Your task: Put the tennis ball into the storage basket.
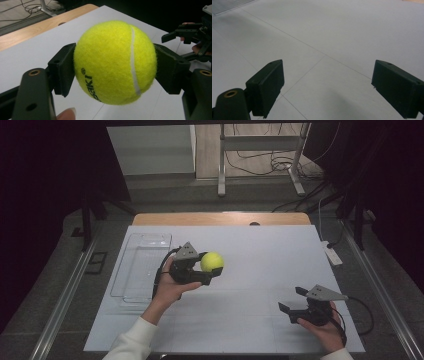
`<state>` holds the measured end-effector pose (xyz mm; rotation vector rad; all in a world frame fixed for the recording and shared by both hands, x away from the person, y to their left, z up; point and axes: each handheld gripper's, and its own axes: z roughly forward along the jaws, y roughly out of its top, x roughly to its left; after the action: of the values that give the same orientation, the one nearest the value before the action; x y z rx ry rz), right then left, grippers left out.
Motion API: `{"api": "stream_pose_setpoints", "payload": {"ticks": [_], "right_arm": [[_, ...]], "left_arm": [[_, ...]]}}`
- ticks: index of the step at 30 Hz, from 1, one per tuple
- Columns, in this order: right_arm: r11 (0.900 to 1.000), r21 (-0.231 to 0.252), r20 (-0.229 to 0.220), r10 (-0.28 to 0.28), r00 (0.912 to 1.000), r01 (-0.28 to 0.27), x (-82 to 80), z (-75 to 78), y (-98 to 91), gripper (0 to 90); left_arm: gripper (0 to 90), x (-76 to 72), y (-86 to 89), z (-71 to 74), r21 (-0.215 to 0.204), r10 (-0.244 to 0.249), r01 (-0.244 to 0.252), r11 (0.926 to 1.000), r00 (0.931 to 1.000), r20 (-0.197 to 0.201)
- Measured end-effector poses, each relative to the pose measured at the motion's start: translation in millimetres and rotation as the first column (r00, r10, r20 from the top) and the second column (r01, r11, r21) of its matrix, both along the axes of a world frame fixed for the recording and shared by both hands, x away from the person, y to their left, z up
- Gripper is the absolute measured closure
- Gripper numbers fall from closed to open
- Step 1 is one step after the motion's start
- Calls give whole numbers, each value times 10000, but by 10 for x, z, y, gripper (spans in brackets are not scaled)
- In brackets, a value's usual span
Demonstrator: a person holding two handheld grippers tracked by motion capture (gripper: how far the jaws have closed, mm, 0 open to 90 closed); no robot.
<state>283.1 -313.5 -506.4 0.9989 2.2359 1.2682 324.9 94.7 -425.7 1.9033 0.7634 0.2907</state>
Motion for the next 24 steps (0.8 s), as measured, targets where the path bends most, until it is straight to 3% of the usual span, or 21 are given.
{"api": "stream_pose_setpoints", "payload": {"ticks": [24], "right_arm": [[10000, -25, 33, 9, 10000, -8, -1, 2, -1, 112]], "left_arm": [[269, -5, 224, 112, -314, 941, -928, 9952, 9946, 437]]}}
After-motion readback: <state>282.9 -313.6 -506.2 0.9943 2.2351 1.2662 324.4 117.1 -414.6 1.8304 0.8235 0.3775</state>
